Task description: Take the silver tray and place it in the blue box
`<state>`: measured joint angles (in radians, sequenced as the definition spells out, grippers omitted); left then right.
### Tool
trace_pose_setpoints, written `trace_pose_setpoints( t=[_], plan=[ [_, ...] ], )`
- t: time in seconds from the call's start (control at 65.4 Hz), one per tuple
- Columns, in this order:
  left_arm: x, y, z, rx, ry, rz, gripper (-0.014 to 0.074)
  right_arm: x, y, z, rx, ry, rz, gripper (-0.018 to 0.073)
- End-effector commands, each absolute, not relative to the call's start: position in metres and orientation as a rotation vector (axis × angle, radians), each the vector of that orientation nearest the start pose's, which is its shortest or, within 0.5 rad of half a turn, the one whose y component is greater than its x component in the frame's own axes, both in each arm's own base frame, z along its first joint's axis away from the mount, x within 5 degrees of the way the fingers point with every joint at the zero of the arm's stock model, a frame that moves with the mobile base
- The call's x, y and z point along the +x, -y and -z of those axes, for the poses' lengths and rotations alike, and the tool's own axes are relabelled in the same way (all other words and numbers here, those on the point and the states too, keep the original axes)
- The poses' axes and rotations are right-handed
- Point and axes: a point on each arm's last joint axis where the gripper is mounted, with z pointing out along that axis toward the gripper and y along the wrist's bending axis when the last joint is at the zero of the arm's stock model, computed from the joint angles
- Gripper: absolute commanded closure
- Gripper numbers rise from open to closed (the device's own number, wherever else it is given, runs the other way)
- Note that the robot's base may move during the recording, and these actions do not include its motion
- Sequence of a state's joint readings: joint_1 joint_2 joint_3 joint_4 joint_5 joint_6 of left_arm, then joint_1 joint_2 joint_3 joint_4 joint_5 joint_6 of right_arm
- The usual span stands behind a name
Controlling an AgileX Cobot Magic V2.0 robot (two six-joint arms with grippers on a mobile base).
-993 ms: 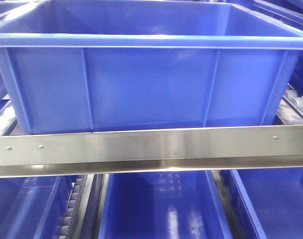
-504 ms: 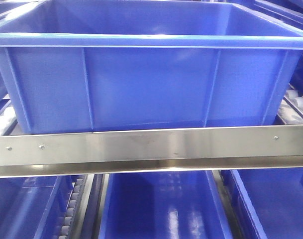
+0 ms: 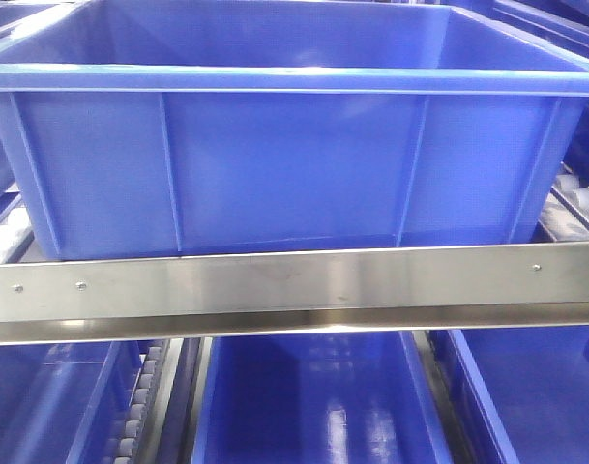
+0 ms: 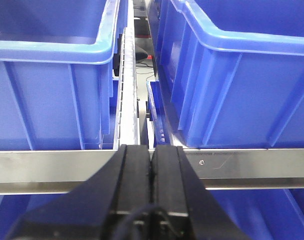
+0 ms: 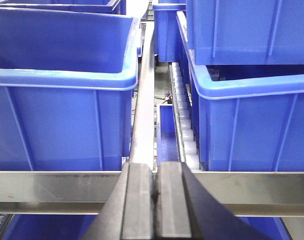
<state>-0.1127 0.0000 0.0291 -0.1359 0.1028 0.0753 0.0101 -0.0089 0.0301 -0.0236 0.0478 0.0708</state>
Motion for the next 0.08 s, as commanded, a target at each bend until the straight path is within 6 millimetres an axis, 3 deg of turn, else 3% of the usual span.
trace_pose_setpoints(
  t=[0.0, 0.061],
  plan=[
    [0.0578, 0.007, -0.2025, 0.047, -1.535, 0.142, 0.0701, 0.0548, -0.0003, -0.2079, 0.024, -1.44, -0.034, 0.051],
    [0.0578, 0.007, -0.2025, 0.047, -1.535, 0.142, 0.0701, 0.0548, -0.0003, -0.2079, 0.024, -1.44, -0.034, 0.051]
  ],
)
